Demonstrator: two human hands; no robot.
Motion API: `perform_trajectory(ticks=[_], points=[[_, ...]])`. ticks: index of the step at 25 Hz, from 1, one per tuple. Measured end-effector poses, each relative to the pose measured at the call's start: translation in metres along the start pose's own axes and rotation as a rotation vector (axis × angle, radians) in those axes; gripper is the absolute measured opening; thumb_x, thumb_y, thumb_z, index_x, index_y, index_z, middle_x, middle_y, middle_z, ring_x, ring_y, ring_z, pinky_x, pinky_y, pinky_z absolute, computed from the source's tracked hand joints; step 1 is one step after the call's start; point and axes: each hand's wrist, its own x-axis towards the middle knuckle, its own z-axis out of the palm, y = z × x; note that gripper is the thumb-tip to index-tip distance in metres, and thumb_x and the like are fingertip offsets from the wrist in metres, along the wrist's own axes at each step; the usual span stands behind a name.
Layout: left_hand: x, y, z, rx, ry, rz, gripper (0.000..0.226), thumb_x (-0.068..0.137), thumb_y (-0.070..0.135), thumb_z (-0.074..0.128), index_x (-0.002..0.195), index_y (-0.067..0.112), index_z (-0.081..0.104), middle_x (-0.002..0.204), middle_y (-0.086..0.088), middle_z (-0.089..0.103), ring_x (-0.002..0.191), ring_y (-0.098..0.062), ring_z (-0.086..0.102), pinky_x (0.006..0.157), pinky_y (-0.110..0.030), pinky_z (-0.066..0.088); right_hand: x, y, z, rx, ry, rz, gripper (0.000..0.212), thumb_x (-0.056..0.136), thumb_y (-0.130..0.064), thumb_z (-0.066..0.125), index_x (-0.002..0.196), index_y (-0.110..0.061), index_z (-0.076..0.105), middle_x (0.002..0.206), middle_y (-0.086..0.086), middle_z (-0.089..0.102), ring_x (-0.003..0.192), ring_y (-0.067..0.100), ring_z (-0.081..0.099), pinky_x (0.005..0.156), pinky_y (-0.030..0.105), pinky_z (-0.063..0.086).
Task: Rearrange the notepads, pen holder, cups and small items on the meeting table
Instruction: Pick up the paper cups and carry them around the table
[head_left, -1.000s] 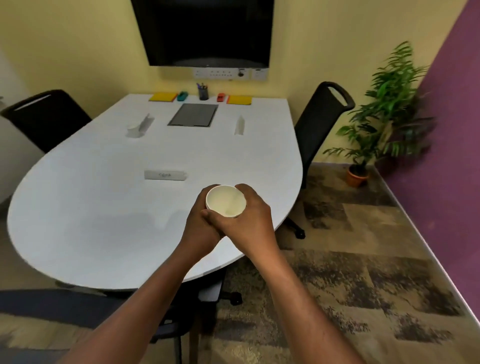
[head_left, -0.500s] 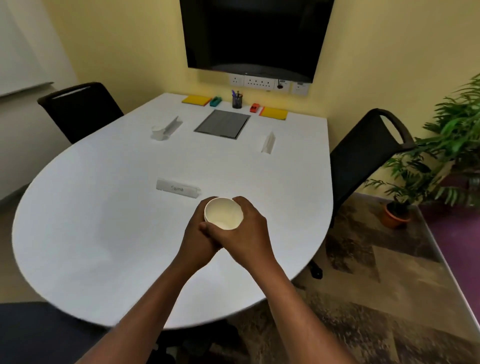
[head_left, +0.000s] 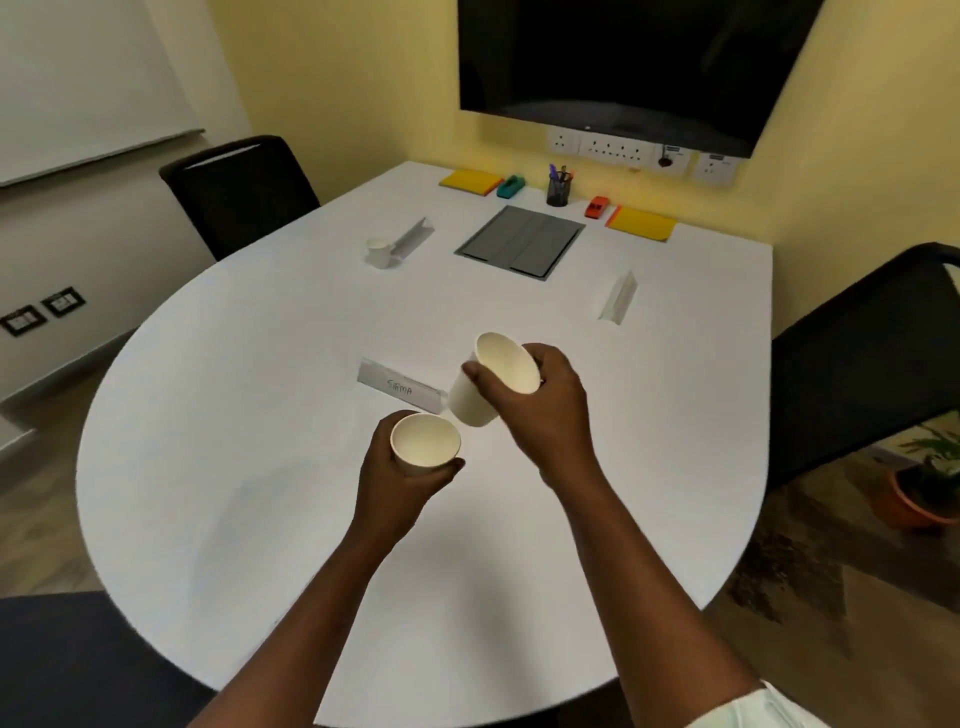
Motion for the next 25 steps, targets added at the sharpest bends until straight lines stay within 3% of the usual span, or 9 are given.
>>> perform_trajectory(ticks=[4, 9, 12, 16, 20, 25], points=[[0.035, 0.007, 0.005, -0.007, 0.157, -0.004, 0.064, 0.056, 0.020, 0.090, 0.108, 0.032, 0.055, 0.102, 0.025, 0.061, 0.095, 0.009, 0.056, 0.084, -0.044, 0.054, 0.071, 0.033, 0.020, -0.112, -0.071, 0.032, 0.073, 0.059, -0.058, 0.079, 0.113, -0.020, 0.051, 0.104, -0.006, 0.058, 0.092, 0.015, 0.056, 0.069, 0.025, 0.047], [0.073, 0.000, 0.018, -0.020, 0.262, -0.019, 0.066, 0.057, 0.019, 0.090, 0.113, 0.029, 0.055, 0.109, 0.017, 0.062, 0.104, -0.004, 0.058, 0.086, -0.050, 0.054, 0.140, 0.107, 0.068, -0.307, -0.184, 0.056, 0.072, 0.066, -0.048, 0.080, 0.116, -0.010, 0.045, 0.116, 0.006, 0.056, 0.105, 0.027, 0.056, 0.082, 0.036, 0.050], [0.081, -0.011, 0.020, 0.028, 0.304, -0.039, 0.067, 0.056, 0.022, 0.090, 0.111, 0.031, 0.054, 0.108, 0.017, 0.061, 0.102, -0.002, 0.058, 0.085, -0.038, 0.054, 0.161, 0.148, 0.095, -0.384, -0.277, 0.068, 0.077, 0.069, -0.040, 0.081, 0.126, -0.007, 0.041, 0.125, 0.010, 0.051, 0.113, 0.030, 0.053, 0.089, 0.035, 0.045], [0.096, -0.025, 0.026, 0.055, 0.322, -0.055, 0.066, 0.057, 0.019, 0.090, 0.110, 0.027, 0.053, 0.106, 0.017, 0.060, 0.095, 0.010, 0.056, 0.073, -0.006, 0.046, 0.178, 0.193, 0.125, -0.473, -0.382, 0.093, 0.082, 0.072, -0.025, 0.080, 0.135, -0.002, 0.032, 0.131, 0.016, 0.045, 0.119, 0.033, 0.050, 0.096, 0.037, 0.043], [0.105, -0.037, 0.037, 0.063, 0.336, -0.061, 0.067, 0.056, 0.018, 0.090, 0.112, 0.024, 0.053, 0.107, 0.018, 0.059, 0.097, 0.012, 0.054, 0.074, -0.002, 0.041, 0.185, 0.221, 0.140, -0.514, -0.442, 0.103, 0.082, 0.074, -0.022, 0.078, 0.136, 0.000, 0.029, 0.130, 0.018, 0.044, 0.118, 0.036, 0.049, 0.097, 0.039, 0.044], [0.109, -0.053, 0.042, 0.089, 0.353, -0.094, 0.067, 0.056, 0.022, 0.090, 0.107, 0.037, 0.051, 0.104, 0.025, 0.058, 0.097, 0.014, 0.053, 0.074, 0.000, 0.040, 0.184, 0.236, 0.154, -0.495, -0.460, 0.092, 0.079, 0.074, -0.022, 0.078, 0.135, -0.001, 0.031, 0.128, 0.017, 0.044, 0.117, 0.035, 0.050, 0.093, 0.039, 0.044]])
